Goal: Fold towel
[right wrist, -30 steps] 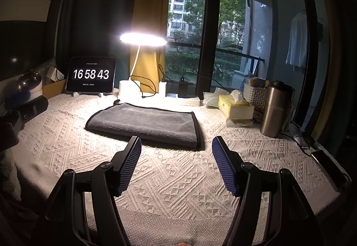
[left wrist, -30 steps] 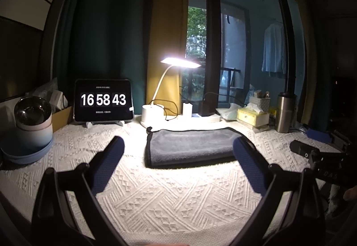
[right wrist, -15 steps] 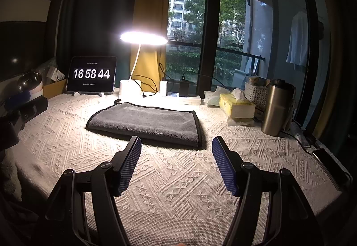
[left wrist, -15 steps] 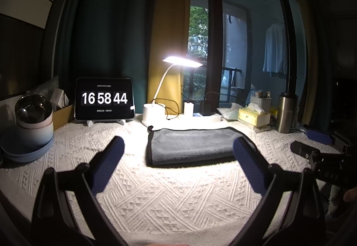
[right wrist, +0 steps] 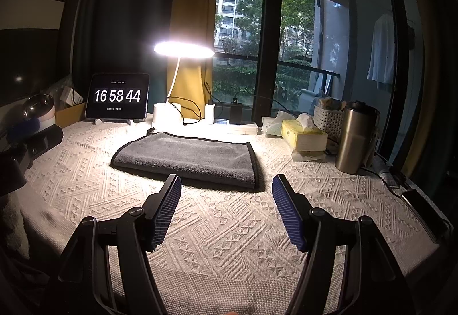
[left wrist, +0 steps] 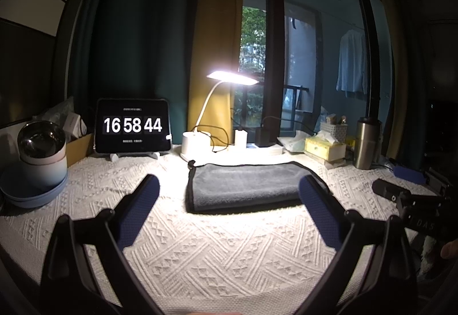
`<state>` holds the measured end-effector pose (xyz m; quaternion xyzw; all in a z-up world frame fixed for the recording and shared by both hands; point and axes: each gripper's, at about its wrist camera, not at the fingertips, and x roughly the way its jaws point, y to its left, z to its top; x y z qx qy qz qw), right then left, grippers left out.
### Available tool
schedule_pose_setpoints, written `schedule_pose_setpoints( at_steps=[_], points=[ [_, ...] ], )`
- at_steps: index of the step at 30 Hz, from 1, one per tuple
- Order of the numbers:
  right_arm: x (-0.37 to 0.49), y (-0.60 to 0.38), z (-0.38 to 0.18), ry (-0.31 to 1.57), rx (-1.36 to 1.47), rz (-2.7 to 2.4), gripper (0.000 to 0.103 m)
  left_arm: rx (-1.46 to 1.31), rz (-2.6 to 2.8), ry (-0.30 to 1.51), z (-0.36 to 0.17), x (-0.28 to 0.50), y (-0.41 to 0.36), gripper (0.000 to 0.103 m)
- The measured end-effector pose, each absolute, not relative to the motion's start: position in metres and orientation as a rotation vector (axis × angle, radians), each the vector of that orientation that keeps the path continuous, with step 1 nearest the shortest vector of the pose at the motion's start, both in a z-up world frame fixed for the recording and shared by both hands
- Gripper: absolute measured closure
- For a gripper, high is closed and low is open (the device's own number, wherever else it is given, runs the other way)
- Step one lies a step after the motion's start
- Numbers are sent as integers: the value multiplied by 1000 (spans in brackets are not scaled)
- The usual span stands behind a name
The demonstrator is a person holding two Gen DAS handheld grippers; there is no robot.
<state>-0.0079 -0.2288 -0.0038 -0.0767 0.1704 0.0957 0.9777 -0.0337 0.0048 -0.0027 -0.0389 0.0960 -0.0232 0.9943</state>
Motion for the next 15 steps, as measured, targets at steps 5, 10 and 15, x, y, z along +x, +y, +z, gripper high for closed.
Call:
schedule_pose_setpoints(
  at_steps=[5, 10, 15],
  points=[
    [-8, -229, -4, 344, -153, 194, 34, -79, -49, 199, -3, -32, 3, 4],
    [-8, -228, -3, 340, -148, 196, 34, -91, -53, 212, -5, -28, 4, 4],
    [-8, -225, -1, 342, -127, 207, 34, -80, -80, 189, -2, -33, 0, 4]
  ],
)
